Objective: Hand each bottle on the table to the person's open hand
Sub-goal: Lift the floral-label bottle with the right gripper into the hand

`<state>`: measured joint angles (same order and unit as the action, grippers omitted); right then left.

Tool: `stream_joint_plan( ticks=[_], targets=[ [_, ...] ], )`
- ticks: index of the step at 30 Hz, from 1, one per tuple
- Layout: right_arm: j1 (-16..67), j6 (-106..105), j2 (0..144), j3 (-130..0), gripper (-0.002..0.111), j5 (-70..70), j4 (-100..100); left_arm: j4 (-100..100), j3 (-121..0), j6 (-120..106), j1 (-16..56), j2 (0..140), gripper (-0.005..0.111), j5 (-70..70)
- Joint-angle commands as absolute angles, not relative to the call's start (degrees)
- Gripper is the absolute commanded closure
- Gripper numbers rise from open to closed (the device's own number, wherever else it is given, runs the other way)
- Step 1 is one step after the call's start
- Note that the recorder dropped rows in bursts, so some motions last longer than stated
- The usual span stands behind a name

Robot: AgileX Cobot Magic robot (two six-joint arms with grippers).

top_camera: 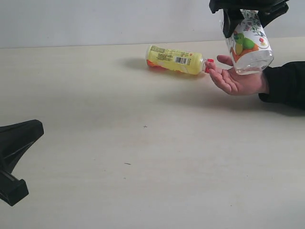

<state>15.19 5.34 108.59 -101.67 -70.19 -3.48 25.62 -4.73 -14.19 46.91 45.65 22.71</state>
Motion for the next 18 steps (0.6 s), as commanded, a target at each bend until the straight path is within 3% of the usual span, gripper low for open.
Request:
stream_joint_plan(
  ticks=[1, 18],
  targets=[
    [12.9, 4.0, 113.8, -104.7, 0.108, -70.0, -4.2, 26.1, -4.5, -13.6, 46.8, 45.3, 0.107, 23.7],
    [11.9, 1.5, 121.7, -105.0, 0.108, -68.7, 0.0, 26.1, -4.5, -13.6, 46.8, 45.3, 0.107, 23.7]
  ],
)
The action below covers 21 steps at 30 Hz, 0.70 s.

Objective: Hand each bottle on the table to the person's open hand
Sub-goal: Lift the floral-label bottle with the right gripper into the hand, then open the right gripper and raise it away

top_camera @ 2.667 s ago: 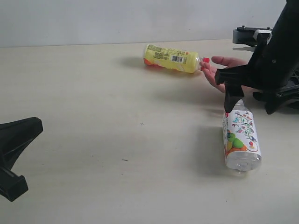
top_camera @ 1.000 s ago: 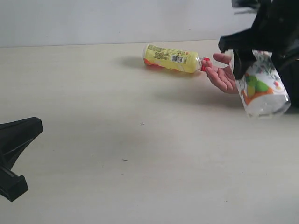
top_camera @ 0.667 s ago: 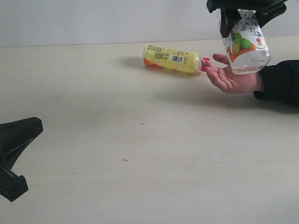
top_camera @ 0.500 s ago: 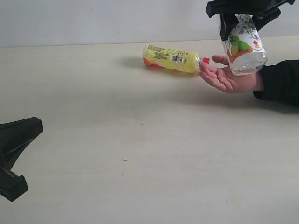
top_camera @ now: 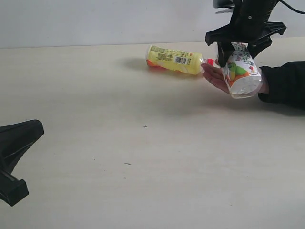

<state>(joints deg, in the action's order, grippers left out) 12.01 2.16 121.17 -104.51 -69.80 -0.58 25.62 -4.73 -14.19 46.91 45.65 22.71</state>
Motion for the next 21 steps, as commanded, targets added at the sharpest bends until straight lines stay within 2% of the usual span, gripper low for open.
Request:
stream_joint_plan(
  ticks=[1, 5, 7, 9, 10, 11, 13, 15, 21],
  targets=[
    [11.9, 1.5, 121.8, -105.0, 0.108, -68.6, 0.0, 26.1, -4.5, -13.6, 46.8, 45.3, 0.107, 23.7],
    [11.9, 1.5, 123.3, -105.0, 0.106, -67.3, 0.0, 26.1, -4.5, -13.6, 46.8, 45.3, 0.107, 23.7],
    [11.9, 1.5, 124.4, -105.0, 0.096, -66.2, -0.3, 26.1, -4.5, -13.6, 46.8, 45.3, 0.107, 23.7],
    [11.9, 1.5, 124.8, -105.0, 0.076, -65.7, -0.3, 26.1, -4.5, -13.6, 46.8, 45.3, 0.107, 23.7],
    [11.9, 1.6, 124.7, -105.0, 0.061, -65.5, -0.3, 26.1, -4.5, -13.6, 46.8, 45.3, 0.107, 23.7],
    [11.9, 1.6, 124.6, -105.0, 0.052, -65.3, -0.3, 26.1, -4.5, -13.6, 46.8, 45.3, 0.107, 23.7],
    [11.9, 1.6, 123.9, -105.0, 0.027, -66.0, -0.3, 26.1, -4.5, -13.6, 46.8, 45.3, 0.107, 23.7],
    [11.9, 1.6, 123.2, -105.0, 0.024, -66.2, -0.3, 26.1, -4.5, -13.6, 46.8, 45.3, 0.107, 23.7],
    [11.9, 1.5, 119.5, -105.0, 0.024, -66.3, -0.3, 26.1, -4.5, -13.6, 46.8, 45.3, 0.107, 23.7]
  ],
)
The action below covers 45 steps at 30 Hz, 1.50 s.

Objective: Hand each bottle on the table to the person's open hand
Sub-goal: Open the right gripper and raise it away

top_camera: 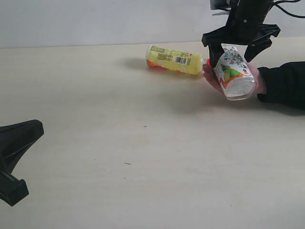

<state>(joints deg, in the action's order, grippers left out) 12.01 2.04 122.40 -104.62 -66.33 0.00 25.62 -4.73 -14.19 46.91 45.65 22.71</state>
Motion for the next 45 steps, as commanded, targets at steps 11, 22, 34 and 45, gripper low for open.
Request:
stream_joint_plan(
  ticks=[11, 22, 34, 45],
  targets=[
    [12.0, -5.1, 110.3, -105.0, 0.024, -70.0, -0.3, 26.1, -4.5, -13.6, 46.8, 45.3, 0.107, 23.7],
    [12.0, -11.2, 104.8, -105.0, 0.024, -70.0, 6.3, 26.1, -4.5, -13.6, 46.8, 45.3, 0.107, 23.7],
    [12.0, -14.0, 103.8, -105.0, 0.024, -70.0, 10.5, 26.1, -4.5, -13.6, 46.8, 45.3, 0.107, 23.7],
    [12.0, -15.2, 103.8, -105.0, 0.024, -70.0, 13.2, 26.1, -4.5, -13.6, 46.8, 45.3, 0.107, 23.7]
  ],
)
